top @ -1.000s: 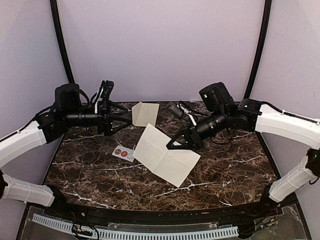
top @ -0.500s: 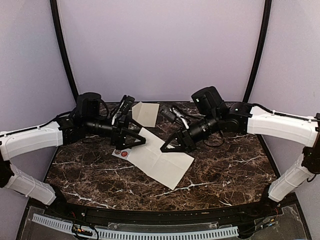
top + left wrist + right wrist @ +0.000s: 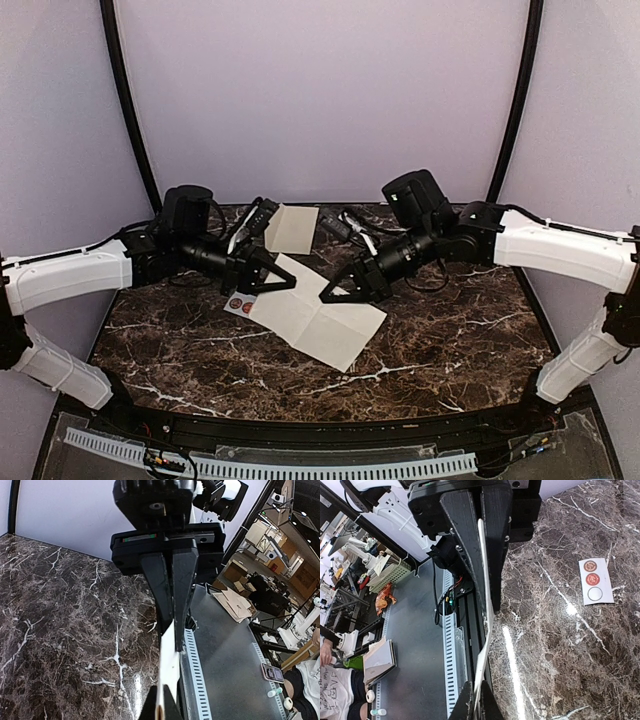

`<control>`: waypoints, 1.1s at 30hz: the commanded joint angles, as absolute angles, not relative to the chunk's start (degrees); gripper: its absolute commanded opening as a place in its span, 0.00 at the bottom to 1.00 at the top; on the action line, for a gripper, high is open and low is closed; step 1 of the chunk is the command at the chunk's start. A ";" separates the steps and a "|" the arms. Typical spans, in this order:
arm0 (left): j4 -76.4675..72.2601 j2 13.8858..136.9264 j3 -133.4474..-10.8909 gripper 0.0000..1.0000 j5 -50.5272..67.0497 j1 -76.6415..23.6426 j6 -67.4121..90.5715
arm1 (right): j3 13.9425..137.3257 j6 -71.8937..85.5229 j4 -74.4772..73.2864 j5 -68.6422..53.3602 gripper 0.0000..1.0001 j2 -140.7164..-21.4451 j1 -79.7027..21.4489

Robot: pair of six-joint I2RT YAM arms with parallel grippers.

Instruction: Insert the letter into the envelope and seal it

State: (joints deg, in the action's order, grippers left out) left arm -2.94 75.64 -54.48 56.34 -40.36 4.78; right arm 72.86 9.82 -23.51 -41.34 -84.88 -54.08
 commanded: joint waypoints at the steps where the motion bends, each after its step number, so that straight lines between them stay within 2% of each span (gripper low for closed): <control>1: -1.36 74.34 -56.34 0.00 56.15 -40.44 3.01 | 73.63 8.84 -25.06 -42.12 0.11 -85.41 -54.67; 3: -0.75 73.79 -56.45 0.00 55.33 -40.24 2.47 | 72.55 8.84 -25.86 -41.66 0.15 -84.83 -54.66; 7: 0.40 73.28 -56.82 0.00 54.51 -39.65 1.51 | 71.03 9.11 -28.13 -40.86 0.17 -83.77 -54.67; 20: 3.06 72.27 -57.38 0.00 52.29 -38.47 0.35 | 68.47 10.20 -29.11 -39.29 0.16 -81.26 -54.59; 21: 3.14 72.19 -57.39 0.00 52.10 -38.49 0.35 | 68.47 10.20 -29.09 -39.40 0.14 -81.23 -54.64; 24: 2.88 72.14 -57.18 0.00 52.03 -38.45 0.35 | 68.59 10.33 -28.83 -39.51 0.00 -81.15 -54.64; 26: 2.80 72.22 -57.20 0.01 51.52 -38.49 0.35 | 68.46 10.57 -28.28 -39.38 0.00 -80.93 -54.59; 28: 3.04 72.20 -57.27 0.16 49.89 -38.45 0.35 | 68.07 11.00 -27.25 -39.12 0.00 -80.63 -54.61; 29: 3.23 71.84 -57.32 0.31 48.94 -38.42 0.35 | 67.89 11.27 -26.92 -38.85 0.00 -80.30 -54.56; 30: 3.45 71.52 -57.31 0.38 46.47 -38.41 -0.40 | 67.67 11.40 -26.57 -38.60 0.00 -80.06 -54.58; 31: 3.39 70.33 -57.22 0.49 44.37 -38.43 -0.90 | 67.41 11.61 -26.17 -38.21 0.00 -79.80 -54.56; 32: 2.45 69.40 -56.87 0.54 39.06 -38.42 -1.13 | 67.18 11.91 -25.84 -37.56 0.00 -79.42 -54.58; 33: 1.53 67.16 -55.59 0.66 36.14 -38.35 -0.90 | 66.95 12.21 -25.46 -36.90 0.00 -79.14 -54.58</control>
